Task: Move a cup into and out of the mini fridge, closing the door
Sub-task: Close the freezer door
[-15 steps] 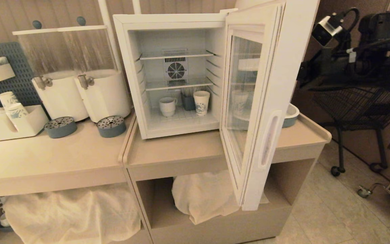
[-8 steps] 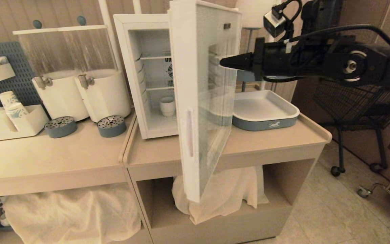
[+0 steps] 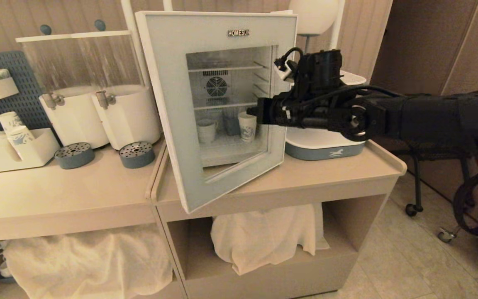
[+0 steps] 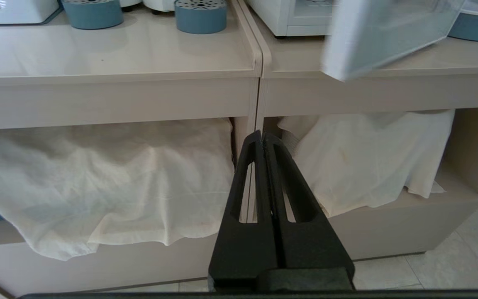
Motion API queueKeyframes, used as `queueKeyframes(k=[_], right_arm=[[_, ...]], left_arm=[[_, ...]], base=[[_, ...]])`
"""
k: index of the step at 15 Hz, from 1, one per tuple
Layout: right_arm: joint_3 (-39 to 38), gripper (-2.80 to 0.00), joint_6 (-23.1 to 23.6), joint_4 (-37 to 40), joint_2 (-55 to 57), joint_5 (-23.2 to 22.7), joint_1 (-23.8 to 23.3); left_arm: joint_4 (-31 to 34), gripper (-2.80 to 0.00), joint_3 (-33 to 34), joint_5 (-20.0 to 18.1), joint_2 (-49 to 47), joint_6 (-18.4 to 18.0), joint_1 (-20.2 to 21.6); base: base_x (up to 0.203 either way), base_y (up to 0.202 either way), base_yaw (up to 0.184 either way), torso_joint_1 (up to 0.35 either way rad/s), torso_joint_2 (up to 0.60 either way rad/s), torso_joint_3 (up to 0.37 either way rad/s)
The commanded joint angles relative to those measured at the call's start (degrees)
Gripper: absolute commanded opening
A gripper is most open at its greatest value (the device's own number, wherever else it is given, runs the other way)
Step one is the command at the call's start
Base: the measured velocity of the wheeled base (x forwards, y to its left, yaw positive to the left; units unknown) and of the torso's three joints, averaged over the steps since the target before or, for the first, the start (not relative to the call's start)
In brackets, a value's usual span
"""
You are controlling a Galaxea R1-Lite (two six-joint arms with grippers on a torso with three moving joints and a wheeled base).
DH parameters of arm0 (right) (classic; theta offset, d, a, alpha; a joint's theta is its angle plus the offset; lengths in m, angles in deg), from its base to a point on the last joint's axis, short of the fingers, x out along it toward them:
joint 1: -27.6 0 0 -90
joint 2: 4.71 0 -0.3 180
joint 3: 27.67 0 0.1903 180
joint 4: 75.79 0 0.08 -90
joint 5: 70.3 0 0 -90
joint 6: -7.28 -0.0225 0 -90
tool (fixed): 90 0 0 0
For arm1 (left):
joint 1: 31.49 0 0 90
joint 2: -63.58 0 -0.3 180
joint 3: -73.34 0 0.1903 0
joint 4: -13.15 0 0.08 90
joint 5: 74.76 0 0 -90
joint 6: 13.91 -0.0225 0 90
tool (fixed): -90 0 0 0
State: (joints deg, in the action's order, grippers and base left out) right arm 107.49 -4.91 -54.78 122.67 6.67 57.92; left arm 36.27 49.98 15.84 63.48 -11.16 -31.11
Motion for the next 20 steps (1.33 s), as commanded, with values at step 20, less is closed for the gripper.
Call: queueKeyframes(k=[20], right_arm=[[-0.3, -2.8, 14.7, -25.0, 16.1, 13.9, 0.0]], left_arm=[[0.0, -2.8, 0.0, 0.0, -0.1, 0.1, 0.1]], base=[[0.0, 0.0, 0.0, 0.0, 0.0, 0.0]])
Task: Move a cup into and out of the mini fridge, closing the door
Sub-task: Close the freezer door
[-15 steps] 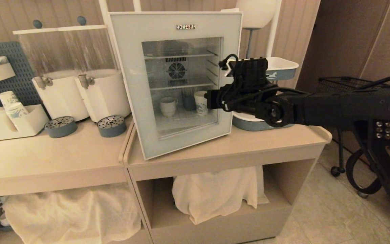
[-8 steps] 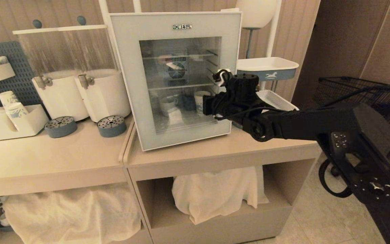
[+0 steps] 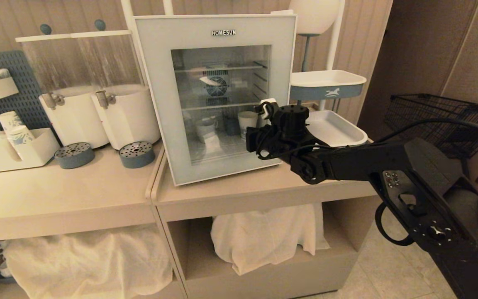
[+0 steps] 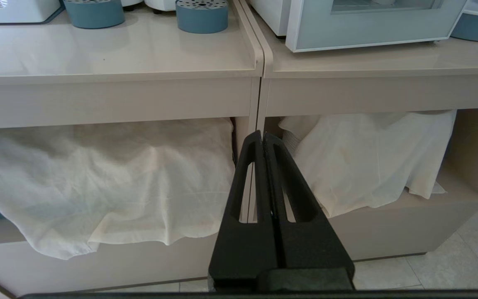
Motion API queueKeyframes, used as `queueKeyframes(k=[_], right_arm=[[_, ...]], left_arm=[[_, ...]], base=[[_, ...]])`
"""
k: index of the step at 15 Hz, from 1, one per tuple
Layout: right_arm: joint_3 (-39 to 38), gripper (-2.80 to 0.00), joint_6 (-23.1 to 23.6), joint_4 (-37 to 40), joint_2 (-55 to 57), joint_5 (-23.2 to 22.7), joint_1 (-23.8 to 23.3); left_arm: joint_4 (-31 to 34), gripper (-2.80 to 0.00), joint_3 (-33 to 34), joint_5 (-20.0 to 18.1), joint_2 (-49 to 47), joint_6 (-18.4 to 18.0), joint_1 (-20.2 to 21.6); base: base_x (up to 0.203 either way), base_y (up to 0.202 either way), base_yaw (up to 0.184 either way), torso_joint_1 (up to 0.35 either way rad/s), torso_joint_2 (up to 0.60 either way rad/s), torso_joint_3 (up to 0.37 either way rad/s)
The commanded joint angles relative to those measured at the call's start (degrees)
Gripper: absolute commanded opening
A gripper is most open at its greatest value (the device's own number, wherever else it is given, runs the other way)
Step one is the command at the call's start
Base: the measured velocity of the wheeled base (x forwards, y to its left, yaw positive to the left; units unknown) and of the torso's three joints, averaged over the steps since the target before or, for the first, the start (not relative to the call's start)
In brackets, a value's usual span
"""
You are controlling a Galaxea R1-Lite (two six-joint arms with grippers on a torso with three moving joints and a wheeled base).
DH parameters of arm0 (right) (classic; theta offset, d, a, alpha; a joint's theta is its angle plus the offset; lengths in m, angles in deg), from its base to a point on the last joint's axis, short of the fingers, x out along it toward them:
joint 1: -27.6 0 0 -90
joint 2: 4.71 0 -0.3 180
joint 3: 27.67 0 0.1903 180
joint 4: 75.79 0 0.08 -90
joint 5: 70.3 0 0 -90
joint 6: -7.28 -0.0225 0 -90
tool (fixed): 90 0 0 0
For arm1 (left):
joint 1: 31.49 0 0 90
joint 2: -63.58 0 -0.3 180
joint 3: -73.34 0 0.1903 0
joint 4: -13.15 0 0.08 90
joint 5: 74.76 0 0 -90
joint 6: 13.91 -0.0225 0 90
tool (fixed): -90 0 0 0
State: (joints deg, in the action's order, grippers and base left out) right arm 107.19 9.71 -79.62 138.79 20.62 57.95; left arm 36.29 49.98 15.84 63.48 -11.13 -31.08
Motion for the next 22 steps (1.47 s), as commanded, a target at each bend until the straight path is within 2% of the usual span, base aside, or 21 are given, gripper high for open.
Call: queueKeyframes(k=[1, 5, 8, 17, 22], right_arm=[[0.0, -2.8, 0.0, -0.1, 0.0, -0.1, 0.0], [0.0, -2.8, 0.2, -0.5, 1.2, -1.2, -0.6], [0.0, -2.8, 0.2, -4.4, 1.8, -0.4, -0.6], [0.0, -2.8, 0.1, -3.0, 1.9, -0.8, -0.5], [0.0, -2.8, 0.1, -3.0, 1.9, -0.8, -0.5]], left_arm=[[0.0, -2.8, 0.0, 0.0, -0.1, 0.1, 0.0], [0.0, -2.8, 0.0, 0.0, -0.1, 0.0, 0.0], [0.0, -2.8, 0.0, 0.0, 0.0, 0.0, 0.0], [0.0, -2.8, 0.0, 0.0, 0.0, 0.0, 0.0], [0.0, -2.8, 0.0, 0.0, 0.0, 0.0, 0.0]], base=[[0.0, 0.0, 0.0, 0.0, 0.0, 0.0], [0.0, 0.0, 0.0, 0.0, 0.0, 0.0], [0.0, 0.0, 0.0, 0.0, 0.0, 0.0], [0.0, 0.0, 0.0, 0.0, 0.0, 0.0], [0.091, 0.0, 0.0, -0.001, 0.0, 0.002]])
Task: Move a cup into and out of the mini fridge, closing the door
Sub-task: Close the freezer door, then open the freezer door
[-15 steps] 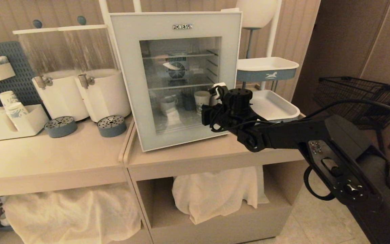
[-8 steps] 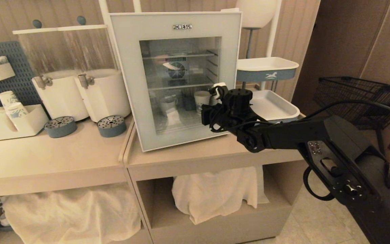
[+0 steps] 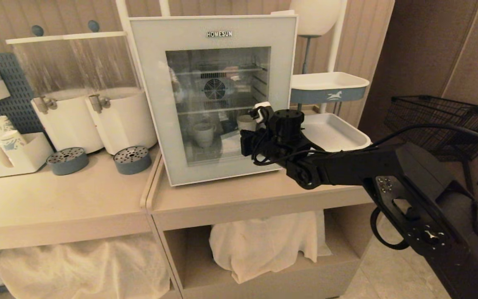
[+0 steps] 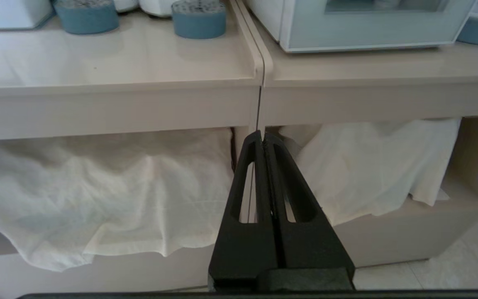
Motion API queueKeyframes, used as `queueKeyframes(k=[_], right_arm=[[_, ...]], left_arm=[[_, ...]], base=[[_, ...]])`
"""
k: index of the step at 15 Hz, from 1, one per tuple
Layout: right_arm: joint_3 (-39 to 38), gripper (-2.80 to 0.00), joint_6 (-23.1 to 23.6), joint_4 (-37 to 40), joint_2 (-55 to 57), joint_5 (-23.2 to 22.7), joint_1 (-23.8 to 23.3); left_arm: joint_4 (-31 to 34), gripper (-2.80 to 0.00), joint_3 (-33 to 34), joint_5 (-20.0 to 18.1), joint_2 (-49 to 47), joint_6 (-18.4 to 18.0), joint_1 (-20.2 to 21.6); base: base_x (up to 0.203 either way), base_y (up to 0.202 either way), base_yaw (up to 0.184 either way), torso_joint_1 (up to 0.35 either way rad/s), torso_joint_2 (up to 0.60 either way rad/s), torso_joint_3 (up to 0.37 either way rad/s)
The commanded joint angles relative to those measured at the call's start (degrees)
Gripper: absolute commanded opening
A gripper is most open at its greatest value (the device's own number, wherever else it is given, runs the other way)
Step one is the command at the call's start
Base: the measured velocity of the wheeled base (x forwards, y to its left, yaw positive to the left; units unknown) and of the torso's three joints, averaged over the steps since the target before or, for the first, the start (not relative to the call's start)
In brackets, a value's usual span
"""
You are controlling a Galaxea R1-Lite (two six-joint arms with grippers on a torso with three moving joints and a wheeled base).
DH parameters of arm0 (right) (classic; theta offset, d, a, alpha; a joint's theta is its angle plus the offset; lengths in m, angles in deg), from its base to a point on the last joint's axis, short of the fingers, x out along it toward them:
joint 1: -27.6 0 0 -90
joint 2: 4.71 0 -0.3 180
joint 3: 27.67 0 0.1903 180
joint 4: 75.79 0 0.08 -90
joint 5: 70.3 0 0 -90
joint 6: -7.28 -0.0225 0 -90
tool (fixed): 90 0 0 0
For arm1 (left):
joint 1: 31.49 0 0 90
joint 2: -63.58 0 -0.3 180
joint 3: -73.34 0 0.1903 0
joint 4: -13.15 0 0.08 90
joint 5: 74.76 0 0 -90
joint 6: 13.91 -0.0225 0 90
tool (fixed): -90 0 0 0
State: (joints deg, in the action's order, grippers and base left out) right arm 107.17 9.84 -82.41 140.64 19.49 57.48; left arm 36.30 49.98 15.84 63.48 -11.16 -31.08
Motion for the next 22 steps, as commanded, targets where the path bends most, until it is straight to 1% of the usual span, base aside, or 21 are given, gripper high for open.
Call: queueKeyframes(k=[1, 4, 5, 7, 8, 9, 10, 14, 16, 17, 20, 22], right_arm=[[0.0, -2.8, 0.0, -0.2, 0.0, 0.4, -0.1], [-0.7, -2.8, -0.1, -0.2, -0.5, 0.5, -0.1], [-2.7, -2.8, -0.3, -0.1, -2.5, 0.6, -0.1], [-10.1, -2.8, -0.4, -0.3, -7.3, 0.3, -0.1], [-12.1, -2.8, -0.5, -0.4, -8.8, 0.1, -0.1], [-15.4, -2.8, -0.8, -0.5, -11.5, 0.0, -0.1], [-20.7, -2.8, -1.0, -0.6, -16.0, 0.0, -0.1], [-41.3, -2.8, -1.5, -0.4, -38.6, -0.3, -1.4], [-48.8, -2.8, -1.6, 0.0, -47.5, 0.0, -3.7], [-51.1, -2.8, -1.6, 0.8, -50.8, 0.2, -5.5], [-58.7, -2.8, -1.6, 2.5, -60.4, 0.5, -12.7], [-63.1, -2.8, -1.5, 3.0, -67.8, 0.6, -16.5]], left_arm=[[0.0, -2.8, 0.0, 0.0, 0.0, 0.1, 0.0], [0.0, -2.8, 0.0, 0.0, 0.0, 0.1, 0.0], [0.0, -2.8, 0.0, 0.0, 0.0, 0.1, 0.0], [0.0, -2.8, 0.0, 0.0, 0.0, 0.1, 0.0], [0.0, -2.8, 0.0, 0.0, 0.0, 0.1, 0.0], [0.0, -2.8, 0.0, 0.0, 0.0, 0.1, 0.0], [0.0, -2.8, 0.0, 0.0, 0.0, 0.1, 0.0], [0.0, -2.8, 0.0, 0.0, 0.0, 0.1, 0.0], [0.0, -2.8, 0.0, 0.0, 0.0, 0.1, 0.0], [0.0, -2.8, 0.0, 0.0, 0.0, 0.1, 0.0], [0.0, -2.8, 0.0, 0.0, 0.0, 0.1, 0.0], [0.0, -2.8, 0.0, 0.0, 0.0, 0.1, 0.0]], base=[[0.0, 0.0, 0.0, 0.0, 0.0, 0.0], [0.0, 0.0, 0.0, 0.0, 0.0, 0.0], [0.0, 0.0, 0.0, 0.0, 0.0, 0.0], [0.0, 0.0, 0.0, 0.0, 0.0, 0.0], [0.0, 0.0, 0.0, 0.0, 0.0, 0.0], [0.0, 0.0, 0.0, 0.0, 0.0, 0.0], [0.0, 0.0, 0.0, 0.0, 0.0, 0.0], [0.0, 0.0, 0.0, 0.0, 0.0, 0.0], [0.0, 0.0, 0.0, 0.0, 0.0, 0.0], [0.0, 0.0, 0.0, 0.0, 0.0, 0.0], [0.0, 0.0, 0.0, 0.0, 0.0, 0.0], [0.0, 0.0, 0.0, 0.0, 0.0, 0.0]])
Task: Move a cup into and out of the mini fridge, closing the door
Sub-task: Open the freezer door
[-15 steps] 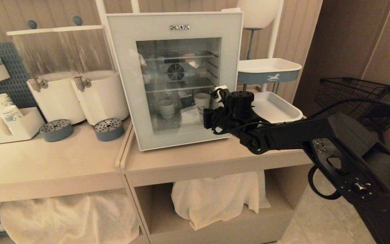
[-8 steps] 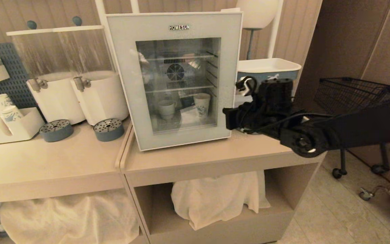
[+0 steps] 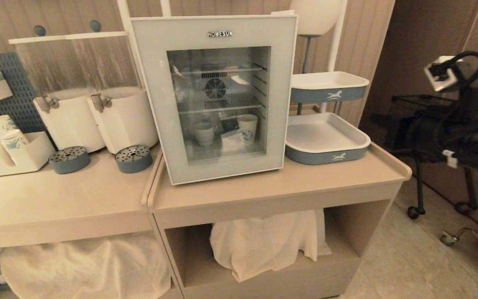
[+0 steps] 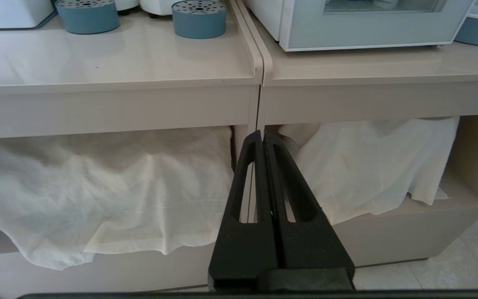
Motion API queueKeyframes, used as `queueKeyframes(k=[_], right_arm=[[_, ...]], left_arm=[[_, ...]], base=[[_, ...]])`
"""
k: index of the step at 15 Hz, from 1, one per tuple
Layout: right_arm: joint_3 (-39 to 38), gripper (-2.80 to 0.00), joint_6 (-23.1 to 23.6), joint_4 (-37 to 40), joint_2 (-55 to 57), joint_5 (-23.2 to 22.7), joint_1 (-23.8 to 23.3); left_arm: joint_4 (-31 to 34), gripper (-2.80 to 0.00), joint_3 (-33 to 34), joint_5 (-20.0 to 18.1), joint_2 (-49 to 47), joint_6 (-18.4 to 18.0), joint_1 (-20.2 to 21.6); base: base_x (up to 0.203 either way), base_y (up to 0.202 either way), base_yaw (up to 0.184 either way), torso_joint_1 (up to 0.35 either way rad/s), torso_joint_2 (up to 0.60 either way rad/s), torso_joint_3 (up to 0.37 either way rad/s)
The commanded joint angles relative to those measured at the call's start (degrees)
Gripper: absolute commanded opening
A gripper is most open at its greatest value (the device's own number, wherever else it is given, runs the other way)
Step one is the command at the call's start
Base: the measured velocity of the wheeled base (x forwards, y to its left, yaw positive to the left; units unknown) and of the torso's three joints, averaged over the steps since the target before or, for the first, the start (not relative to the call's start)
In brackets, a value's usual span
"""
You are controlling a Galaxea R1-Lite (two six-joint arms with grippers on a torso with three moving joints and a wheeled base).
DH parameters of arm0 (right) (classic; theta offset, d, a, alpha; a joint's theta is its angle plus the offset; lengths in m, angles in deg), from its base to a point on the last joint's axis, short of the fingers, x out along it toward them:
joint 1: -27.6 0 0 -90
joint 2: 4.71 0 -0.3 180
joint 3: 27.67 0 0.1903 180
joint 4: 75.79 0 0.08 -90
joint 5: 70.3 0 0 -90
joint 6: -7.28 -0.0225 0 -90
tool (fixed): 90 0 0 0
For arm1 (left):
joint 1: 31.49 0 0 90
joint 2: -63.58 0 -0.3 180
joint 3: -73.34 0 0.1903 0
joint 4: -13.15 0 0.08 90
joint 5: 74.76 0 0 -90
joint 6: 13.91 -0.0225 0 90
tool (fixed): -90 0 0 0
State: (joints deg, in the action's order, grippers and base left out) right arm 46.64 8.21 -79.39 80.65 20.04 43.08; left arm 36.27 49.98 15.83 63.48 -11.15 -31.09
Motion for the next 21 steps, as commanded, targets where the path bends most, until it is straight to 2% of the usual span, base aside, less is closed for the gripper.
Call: queueKeyframes(k=[1, 3, 8, 10, 11, 12, 13, 15, 17, 18, 19, 20, 21], right_arm=[[-4.6, -2.8, 0.2, 0.6, -12.8, 0.2, -3.6], [-8.0, -2.8, 0.2, 5.1, -23.9, 3.1, -5.6], [-14.3, -2.8, -0.4, 26.3, -53.9, 12.7, -7.4], [-16.8, -2.8, -0.8, 34.4, -63.9, 18.2, -7.9], [-18.6, -2.8, -1.6, 37.8, -67.1, 21.6, -8.5], [-20.7, -2.8, -3.8, 40.0, -68.7, 28.5, -8.9], [-23.4, -2.8, -6.0, 41.0, -68.8, 32.7, -9.2], [-26.0, -2.8, -8.4, 41.4, -68.8, 36.6, -9.4], [-25.3, -2.8, -7.5, 40.0, -68.8, 37.6, -11.8], [-25.5, -2.8, -7.3, 39.5, -69.2, 37.1, -14.8], [-26.3, -2.8, -7.3, 39.1, -70.5, 35.8, -17.4], [-27.3, -2.8, -7.2, 38.9, -73.2, 33.8, -17.7], [-28.9, -2.8, -6.9, 38.8, -77.7, 29.7, -16.9]], left_arm=[[0.0, -2.8, 0.0, 0.0, 0.0, 0.0, 0.0], [0.0, -2.8, 0.0, 0.0, 0.0, 0.0, 0.0], [0.0, -2.8, 0.0, 0.0, 0.0, 0.0, 0.0], [0.0, -2.8, 0.0, 0.0, 0.0, 0.0, 0.0], [0.0, -2.8, 0.0, 0.0, 0.0, 0.0, 0.0], [0.0, -2.8, 0.0, 0.0, 0.0, 0.0, 0.0], [0.0, -2.8, 0.0, 0.0, 0.0, 0.0, 0.0], [0.0, -2.8, 0.0, 0.0, 0.0, 0.0, 0.0], [0.0, -2.8, 0.0, 0.0, 0.0, 0.0, 0.0], [0.0, -2.8, 0.0, 0.0, 0.0, 0.0, 0.0], [0.0, -2.8, 0.0, 0.0, 0.0, 0.0, 0.0], [0.0, -2.8, 0.0, 0.0, 0.0, 0.0, 0.0], [0.0, -2.8, 0.0, 0.0, 0.0, 0.0, 0.0]], base=[[0.0, 0.0, 0.0, 0.0, 0.0, 0.0], [0.0, 0.0, 0.0, 0.0, 0.0, 0.0], [0.0, 0.0, 0.0, 0.0, 0.0, 0.0], [0.0, 0.0, 0.0, 0.0, 0.0, 0.0], [0.0, 0.0, 0.0, 0.0, 0.0, 0.0], [0.0, 0.0, 0.0, 0.0, 0.0, 0.0], [0.0, 0.0, 0.0, 0.0, 0.0, 0.0], [0.0, 0.0, 0.0, 0.0, 0.0, 0.0], [0.0, 0.0, 0.0, 0.0, 0.0, 0.0], [0.0, 0.0, 0.0, 0.0, 0.0, 0.0], [0.0, 0.0, 0.0, 0.0, 0.0, 0.0], [0.0, 0.0, 0.0, 0.0, 0.0, 0.0], [0.0, 0.0, 0.0, 0.0, 0.0, 0.0]])
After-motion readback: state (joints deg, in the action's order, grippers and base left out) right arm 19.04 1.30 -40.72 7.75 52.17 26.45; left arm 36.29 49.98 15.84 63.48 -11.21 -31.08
